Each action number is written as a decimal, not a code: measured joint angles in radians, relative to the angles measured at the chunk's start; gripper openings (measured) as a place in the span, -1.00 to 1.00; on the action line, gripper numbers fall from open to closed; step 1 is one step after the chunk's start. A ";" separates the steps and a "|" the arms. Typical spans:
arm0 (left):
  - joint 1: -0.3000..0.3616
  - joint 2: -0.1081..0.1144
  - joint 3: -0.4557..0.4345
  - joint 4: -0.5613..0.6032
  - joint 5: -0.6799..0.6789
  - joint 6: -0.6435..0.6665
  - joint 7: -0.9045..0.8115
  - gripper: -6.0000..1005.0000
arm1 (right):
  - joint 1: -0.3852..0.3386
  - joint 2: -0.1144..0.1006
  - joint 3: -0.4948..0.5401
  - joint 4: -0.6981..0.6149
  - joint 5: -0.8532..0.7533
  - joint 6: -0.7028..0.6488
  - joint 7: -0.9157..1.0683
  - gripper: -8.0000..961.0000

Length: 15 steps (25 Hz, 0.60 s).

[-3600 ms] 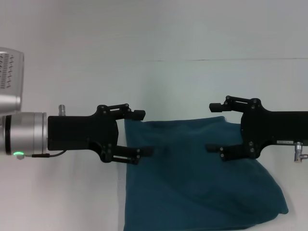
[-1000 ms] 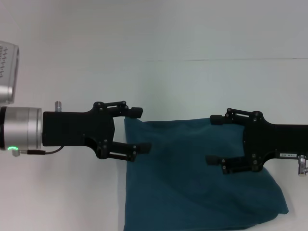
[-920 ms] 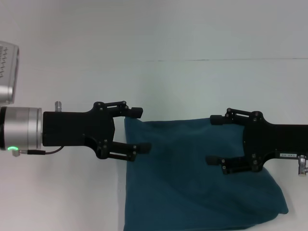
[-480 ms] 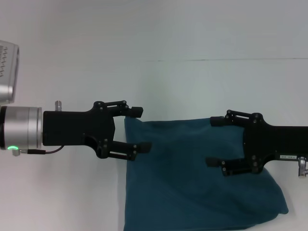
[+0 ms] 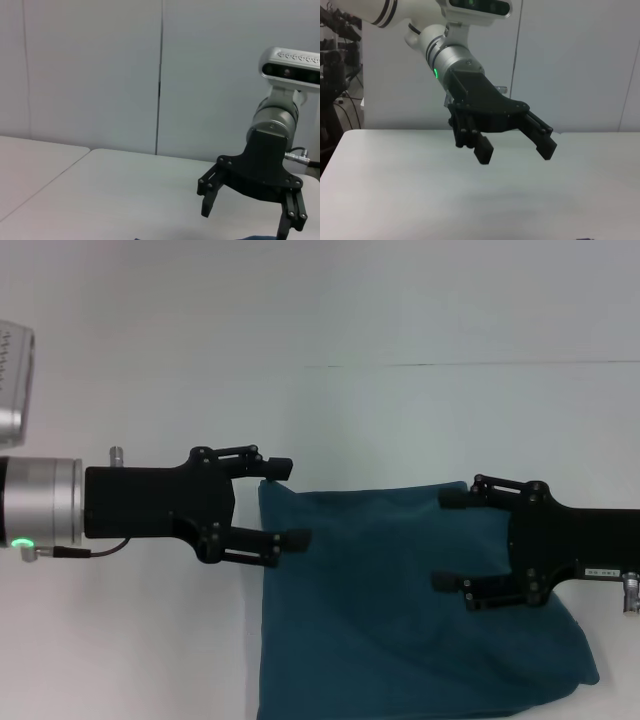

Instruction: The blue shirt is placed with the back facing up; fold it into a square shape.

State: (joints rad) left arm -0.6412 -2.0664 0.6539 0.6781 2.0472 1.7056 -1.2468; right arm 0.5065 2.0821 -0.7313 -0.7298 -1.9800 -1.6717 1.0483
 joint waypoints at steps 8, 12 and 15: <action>0.005 -0.002 -0.002 0.000 -0.005 0.000 0.004 0.76 | -0.008 -0.008 0.005 0.002 0.000 -0.019 0.001 0.93; 0.002 -0.005 0.001 0.005 -0.003 0.003 0.004 0.76 | -0.008 -0.008 0.005 0.003 0.002 -0.022 0.003 0.93; 0.001 -0.005 0.001 0.005 -0.005 0.004 0.011 0.76 | -0.008 -0.008 0.005 0.002 0.002 -0.023 0.007 0.93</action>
State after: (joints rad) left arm -0.6402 -2.0711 0.6549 0.6835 2.0426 1.7098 -1.2360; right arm 0.4984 2.0737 -0.7258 -0.7277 -1.9778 -1.6944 1.0552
